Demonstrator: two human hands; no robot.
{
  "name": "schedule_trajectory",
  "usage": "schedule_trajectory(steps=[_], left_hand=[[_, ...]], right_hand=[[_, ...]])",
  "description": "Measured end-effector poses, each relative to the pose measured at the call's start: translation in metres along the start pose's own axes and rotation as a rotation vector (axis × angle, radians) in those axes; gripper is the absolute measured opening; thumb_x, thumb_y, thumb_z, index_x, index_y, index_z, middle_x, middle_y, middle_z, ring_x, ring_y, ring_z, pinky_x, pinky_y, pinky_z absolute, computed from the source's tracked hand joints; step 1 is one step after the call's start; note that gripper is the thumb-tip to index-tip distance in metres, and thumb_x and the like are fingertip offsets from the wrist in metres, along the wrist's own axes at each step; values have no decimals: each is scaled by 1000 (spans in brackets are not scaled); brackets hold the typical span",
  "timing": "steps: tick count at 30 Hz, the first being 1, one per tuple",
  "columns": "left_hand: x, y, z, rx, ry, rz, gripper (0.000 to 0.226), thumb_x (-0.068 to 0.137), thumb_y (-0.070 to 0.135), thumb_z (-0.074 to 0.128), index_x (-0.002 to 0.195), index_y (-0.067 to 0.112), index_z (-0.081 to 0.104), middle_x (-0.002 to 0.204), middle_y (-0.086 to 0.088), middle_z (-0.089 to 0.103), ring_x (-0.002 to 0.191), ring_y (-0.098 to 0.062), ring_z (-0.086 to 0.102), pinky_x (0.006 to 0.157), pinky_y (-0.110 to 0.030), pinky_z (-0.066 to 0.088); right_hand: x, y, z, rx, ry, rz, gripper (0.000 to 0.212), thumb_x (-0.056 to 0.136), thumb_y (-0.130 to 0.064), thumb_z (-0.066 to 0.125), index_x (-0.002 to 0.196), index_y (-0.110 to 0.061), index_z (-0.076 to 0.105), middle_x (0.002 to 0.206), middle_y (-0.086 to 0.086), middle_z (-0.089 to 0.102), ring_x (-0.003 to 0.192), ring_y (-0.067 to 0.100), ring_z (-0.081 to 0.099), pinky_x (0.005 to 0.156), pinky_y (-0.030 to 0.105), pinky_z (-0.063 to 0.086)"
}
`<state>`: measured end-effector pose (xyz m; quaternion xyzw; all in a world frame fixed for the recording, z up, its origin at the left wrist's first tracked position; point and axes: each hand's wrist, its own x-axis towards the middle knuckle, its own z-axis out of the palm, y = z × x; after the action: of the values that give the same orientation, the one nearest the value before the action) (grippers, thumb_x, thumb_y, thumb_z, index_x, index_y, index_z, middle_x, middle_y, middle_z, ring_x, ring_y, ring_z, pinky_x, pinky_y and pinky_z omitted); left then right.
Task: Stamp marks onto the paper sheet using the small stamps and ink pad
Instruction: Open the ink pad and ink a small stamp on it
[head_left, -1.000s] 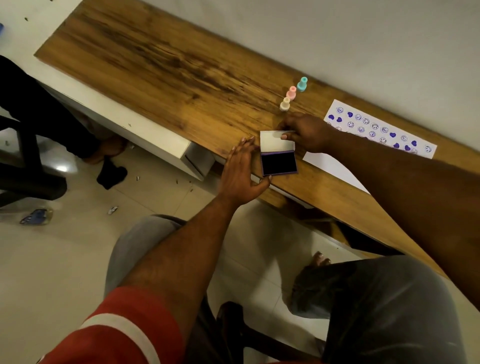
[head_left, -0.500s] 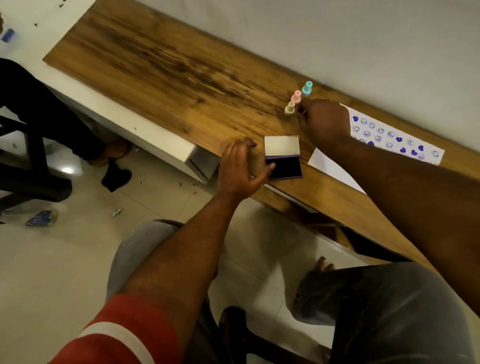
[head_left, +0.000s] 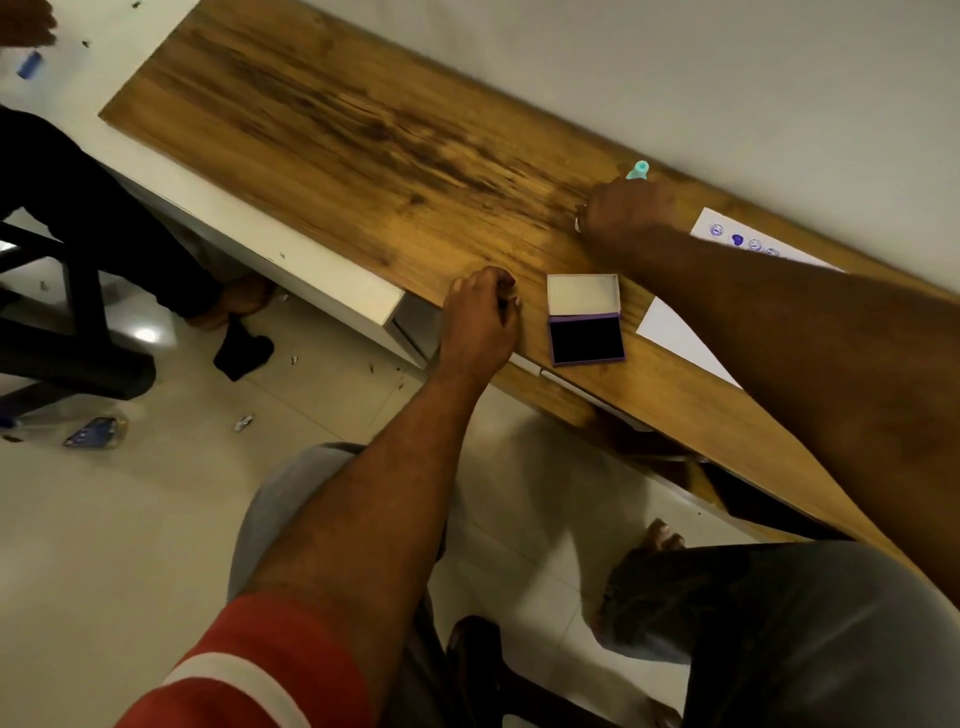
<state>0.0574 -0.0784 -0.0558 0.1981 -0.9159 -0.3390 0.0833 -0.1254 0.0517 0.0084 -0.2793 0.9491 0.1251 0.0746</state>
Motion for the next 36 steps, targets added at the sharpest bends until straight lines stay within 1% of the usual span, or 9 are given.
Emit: schedule_trajectory(steps=[2, 6, 11, 15, 19, 24, 27, 32, 36], left_hand=[[1, 0, 0, -2, -2, -5, 29, 97, 29, 67, 123, 17, 66, 117, -2, 68, 108, -21, 54, 93, -40, 47], [2, 1, 1, -32, 1, -50, 41, 96, 35, 70, 133, 18, 64, 119, -2, 68, 113, -21, 53, 96, -38, 44], [7, 5, 0, -76, 0, -100, 50, 94, 36, 74, 138, 17, 63, 109, -2, 72, 110, -24, 62, 100, -41, 47], [9, 9, -2, -86, 39, -92, 36, 92, 26, 71, 127, 17, 71, 109, -4, 74, 106, -26, 64, 96, -42, 50], [10, 9, -3, -92, 16, -151, 30, 90, 20, 68, 120, 17, 70, 107, -5, 72, 100, -26, 64, 88, -45, 55], [14, 11, -2, -50, -7, -182, 27, 95, 20, 68, 122, 17, 67, 112, -6, 70, 102, -25, 65, 87, -45, 58], [15, 13, -1, 8, 6, -156, 24, 96, 20, 68, 120, 15, 68, 112, -7, 71, 102, -24, 65, 87, -44, 58], [16, 12, -1, 77, -10, -115, 21, 98, 20, 64, 118, 14, 69, 113, -6, 71, 107, -25, 62, 88, -46, 55], [16, 12, -1, 93, 5, -105, 21, 98, 22, 65, 118, 14, 69, 112, -6, 71, 105, -25, 63, 86, -44, 56]], right_hand=[[-2, -9, -2, 9, -19, -41, 37, 105, -36, 54, 120, -3, 63, 116, 19, 68, 106, 37, 65, 90, 48, 54], [-11, -30, -7, -29, -59, -201, 26, 102, -29, 61, 114, -7, 66, 108, 16, 69, 99, 34, 67, 84, 45, 59], [-25, -49, -12, -19, -48, -328, 25, 107, -31, 47, 114, -13, 63, 104, 11, 69, 92, 28, 65, 76, 40, 56], [-37, -62, -11, -107, -68, -399, 22, 105, -28, 50, 118, -15, 61, 101, 8, 66, 79, 23, 54, 65, 38, 44], [-43, -71, -10, -120, -84, -411, 22, 105, -29, 49, 119, -16, 61, 106, 7, 67, 92, 26, 65, 71, 39, 50], [-46, -72, -8, -132, -36, -426, 23, 107, -32, 45, 111, -17, 63, 84, 2, 52, 76, 22, 55, 63, 38, 45], [-47, -73, -6, -121, -25, -393, 29, 109, -34, 42, 107, -17, 66, 84, 2, 55, 81, 24, 63, 68, 38, 52], [-43, -67, -4, -84, -7, -444, 38, 109, -39, 34, 104, -17, 64, 82, 2, 54, 73, 21, 55, 64, 37, 47], [-40, -64, -6, -140, -2, -524, 35, 108, -40, 36, 109, -18, 63, 93, 5, 65, 83, 25, 63, 75, 41, 55]])
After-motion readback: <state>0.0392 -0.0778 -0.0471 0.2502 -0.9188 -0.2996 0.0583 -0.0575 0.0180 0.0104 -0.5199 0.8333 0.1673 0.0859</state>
